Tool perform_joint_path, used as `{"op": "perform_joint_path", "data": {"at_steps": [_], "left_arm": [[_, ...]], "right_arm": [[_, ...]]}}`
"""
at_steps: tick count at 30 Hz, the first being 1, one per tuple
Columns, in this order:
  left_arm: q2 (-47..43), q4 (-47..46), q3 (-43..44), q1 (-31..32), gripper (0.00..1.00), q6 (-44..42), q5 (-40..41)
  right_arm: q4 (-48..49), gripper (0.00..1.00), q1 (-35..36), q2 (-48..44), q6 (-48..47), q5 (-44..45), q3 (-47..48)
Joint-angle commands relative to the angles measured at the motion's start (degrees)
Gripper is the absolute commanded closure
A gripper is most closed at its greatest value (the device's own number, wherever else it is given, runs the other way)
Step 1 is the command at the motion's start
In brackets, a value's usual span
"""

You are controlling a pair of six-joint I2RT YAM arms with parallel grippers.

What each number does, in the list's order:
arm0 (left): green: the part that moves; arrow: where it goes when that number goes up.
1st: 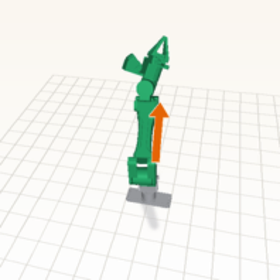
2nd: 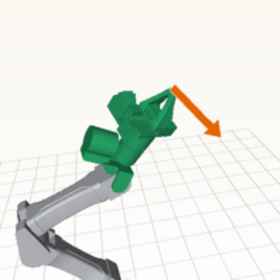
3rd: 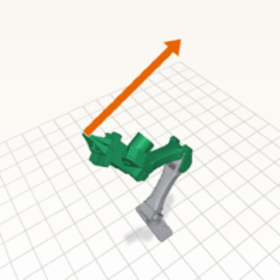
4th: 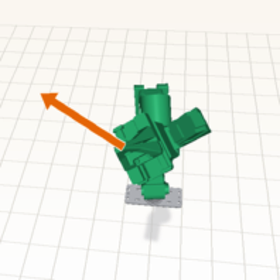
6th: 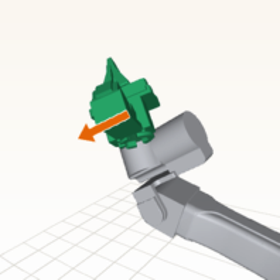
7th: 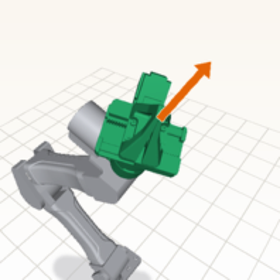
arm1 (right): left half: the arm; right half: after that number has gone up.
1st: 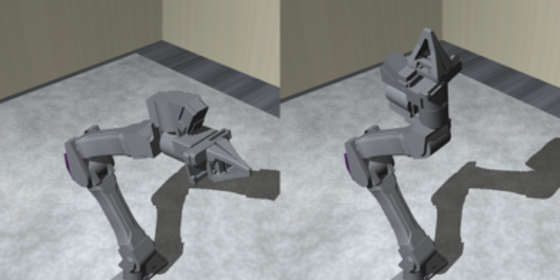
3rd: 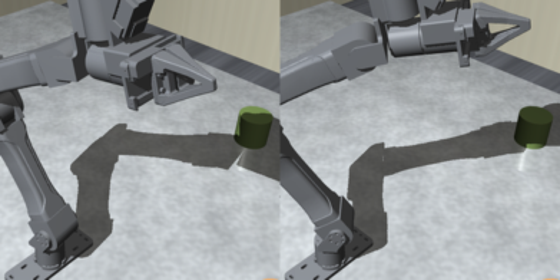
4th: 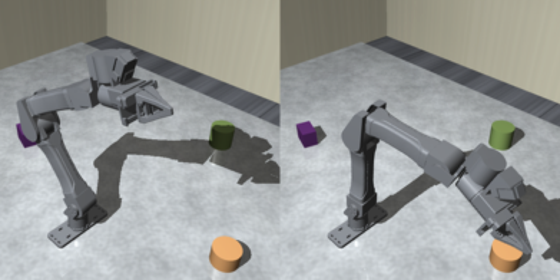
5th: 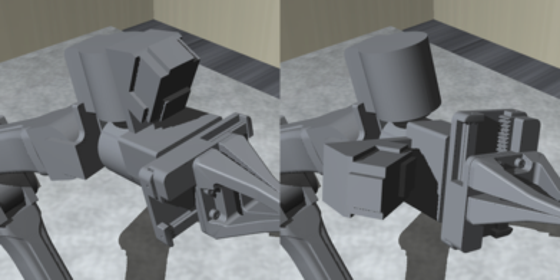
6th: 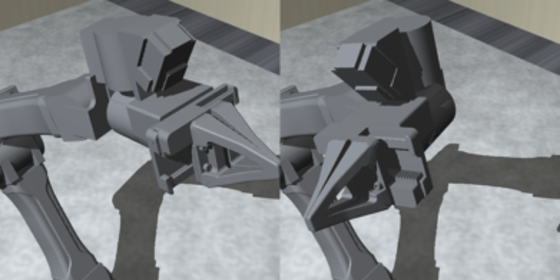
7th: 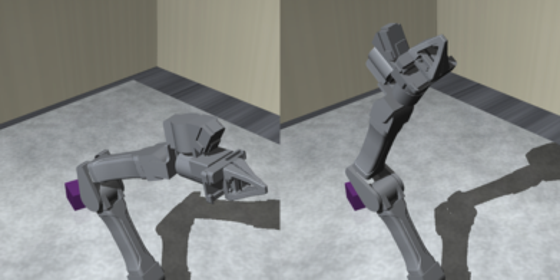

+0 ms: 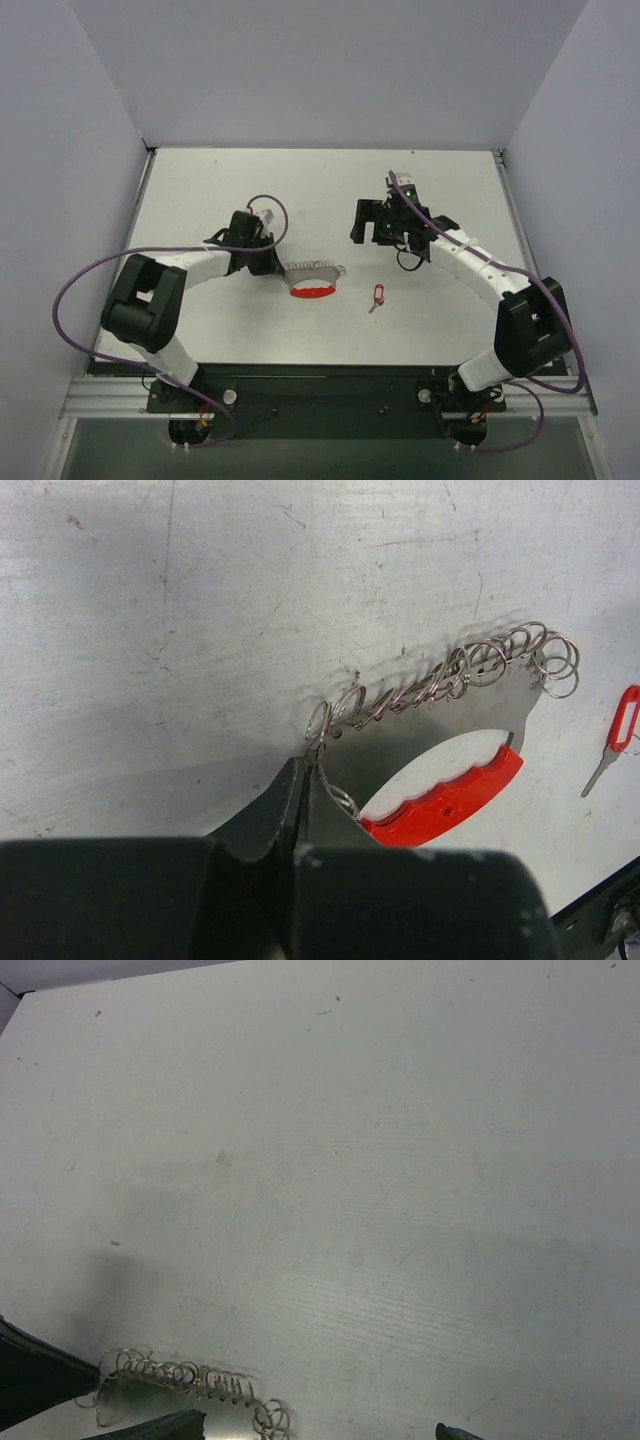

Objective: Put the keys on the keyring

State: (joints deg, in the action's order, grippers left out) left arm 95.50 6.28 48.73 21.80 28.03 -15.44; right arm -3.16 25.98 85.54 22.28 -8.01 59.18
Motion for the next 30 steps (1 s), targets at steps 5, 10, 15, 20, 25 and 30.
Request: {"op": "perform_joint_path", "data": {"at_steps": [5, 10, 15, 20, 25, 30], "left_arm": [[-11.4, -3.4, 0.6, 0.7, 1.00, 3.3, -2.3], [-19.4, -10.7, -1.0, 1.2, 1.00, 6.2, -5.0], [-26.4, -15.2, -2.6, 2.0, 1.00, 12.4, -2.9], [-29.8, -17.4, -2.9, 4.6, 1.00, 14.6, 2.3], [-31.3, -19.0, -2.8, 6.0, 1.00, 18.0, 5.4], [-32.3, -19.9, -2.0, 7.4, 1.00, 20.5, 7.1]], "right_arm": [[-1.3, 0.04, 1.6, -4.5, -2.9, -3.8, 3.8], [-0.4, 0.04, 3.5, -7.5, -4.4, -7.8, 4.9], [2.6, 0.04, 5.8, -12.0, -5.2, -11.3, 4.1], [7.5, 0.05, 7.3, -15.6, -5.9, -13.0, 3.4], [10.1, 0.08, 10.9, -16.6, -7.3, -13.7, 3.1], [10.7, 0.11, 15.4, -17.0, -9.9, -8.4, 3.0]]}}
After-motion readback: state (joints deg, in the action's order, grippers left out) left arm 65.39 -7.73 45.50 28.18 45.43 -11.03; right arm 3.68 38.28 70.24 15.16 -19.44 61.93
